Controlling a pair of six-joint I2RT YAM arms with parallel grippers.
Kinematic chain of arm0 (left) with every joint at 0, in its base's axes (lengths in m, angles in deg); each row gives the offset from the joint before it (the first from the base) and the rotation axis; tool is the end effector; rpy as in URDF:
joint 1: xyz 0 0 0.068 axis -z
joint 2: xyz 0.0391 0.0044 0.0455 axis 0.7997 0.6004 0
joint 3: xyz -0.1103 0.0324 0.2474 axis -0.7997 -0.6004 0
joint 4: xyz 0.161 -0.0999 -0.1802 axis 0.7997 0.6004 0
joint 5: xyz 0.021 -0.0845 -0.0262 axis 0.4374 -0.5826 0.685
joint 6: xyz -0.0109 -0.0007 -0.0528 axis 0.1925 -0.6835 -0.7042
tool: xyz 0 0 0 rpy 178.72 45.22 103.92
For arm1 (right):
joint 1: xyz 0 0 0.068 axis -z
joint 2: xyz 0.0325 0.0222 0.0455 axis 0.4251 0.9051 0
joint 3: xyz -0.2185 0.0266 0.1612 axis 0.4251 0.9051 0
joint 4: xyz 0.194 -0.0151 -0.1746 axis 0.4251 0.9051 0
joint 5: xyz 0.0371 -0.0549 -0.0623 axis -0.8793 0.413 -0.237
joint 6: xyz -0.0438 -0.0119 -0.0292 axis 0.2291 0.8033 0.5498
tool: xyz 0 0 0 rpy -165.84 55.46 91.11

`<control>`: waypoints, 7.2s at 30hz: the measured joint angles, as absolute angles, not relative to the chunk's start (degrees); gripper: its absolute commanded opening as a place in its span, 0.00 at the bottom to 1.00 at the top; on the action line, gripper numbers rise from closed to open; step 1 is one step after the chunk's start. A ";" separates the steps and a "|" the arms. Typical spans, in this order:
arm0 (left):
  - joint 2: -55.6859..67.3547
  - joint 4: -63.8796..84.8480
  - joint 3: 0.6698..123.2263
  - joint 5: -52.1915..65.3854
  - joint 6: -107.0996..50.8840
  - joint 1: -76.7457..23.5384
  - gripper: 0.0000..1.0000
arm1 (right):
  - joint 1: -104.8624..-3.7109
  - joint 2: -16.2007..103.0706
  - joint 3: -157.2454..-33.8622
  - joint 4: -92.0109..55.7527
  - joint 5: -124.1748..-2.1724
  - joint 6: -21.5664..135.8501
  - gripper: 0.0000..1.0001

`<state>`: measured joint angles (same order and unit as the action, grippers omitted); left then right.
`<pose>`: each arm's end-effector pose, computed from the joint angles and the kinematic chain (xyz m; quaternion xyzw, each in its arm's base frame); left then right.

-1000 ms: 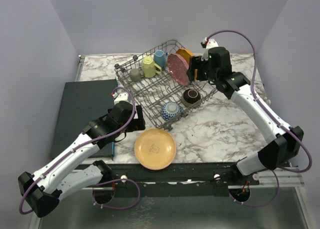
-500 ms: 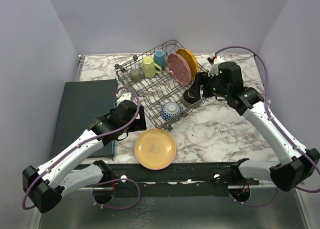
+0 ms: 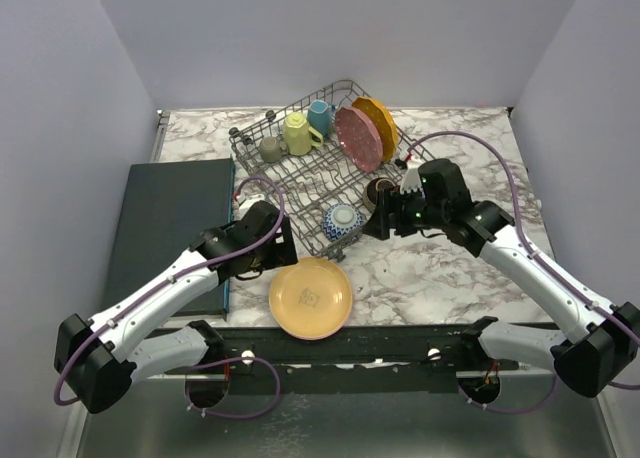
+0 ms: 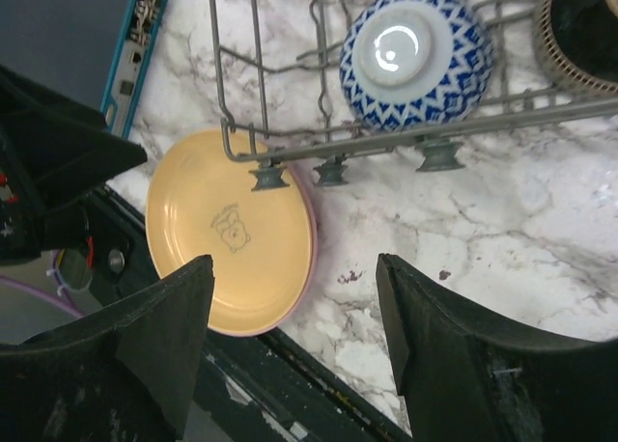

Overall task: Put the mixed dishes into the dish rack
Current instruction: Pick up the plate from the corner of the board.

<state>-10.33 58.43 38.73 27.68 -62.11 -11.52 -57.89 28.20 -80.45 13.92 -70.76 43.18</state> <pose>0.1528 -0.1251 0.2654 -0.0657 0.9489 -0.1222 0.2833 0.2026 0.1413 0.3247 -0.1505 0.8798 0.3020 0.3347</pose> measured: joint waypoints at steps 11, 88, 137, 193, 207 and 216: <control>-6.59 61.14 35.71 25.29 -70.50 -11.52 0.77 | -62.35 28.18 -73.02 10.97 -72.90 40.89 0.72; -6.20 62.61 31.51 12.77 -71.57 -11.06 0.00 | -63.35 22.97 -62.05 5.29 -74.76 35.05 0.71; -18.02 64.07 30.23 3.90 -71.55 -6.93 0.00 | -63.35 16.09 -51.86 2.44 -81.88 28.25 0.76; -22.04 61.06 31.56 8.92 -71.33 -6.89 0.00 | -63.35 12.96 -44.48 -19.09 -97.03 11.73 0.41; -21.87 61.86 32.61 10.10 -70.48 -6.89 0.26 | -63.31 13.79 -45.26 -17.14 -94.06 11.97 0.01; -20.64 61.62 34.84 12.01 -69.80 -6.89 0.57 | -63.35 13.93 -50.97 -10.50 -89.82 16.10 0.01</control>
<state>-20.64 61.62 34.84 12.01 -69.80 -6.89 -63.35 13.93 -50.97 -10.50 -89.82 16.10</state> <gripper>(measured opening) 0.499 0.272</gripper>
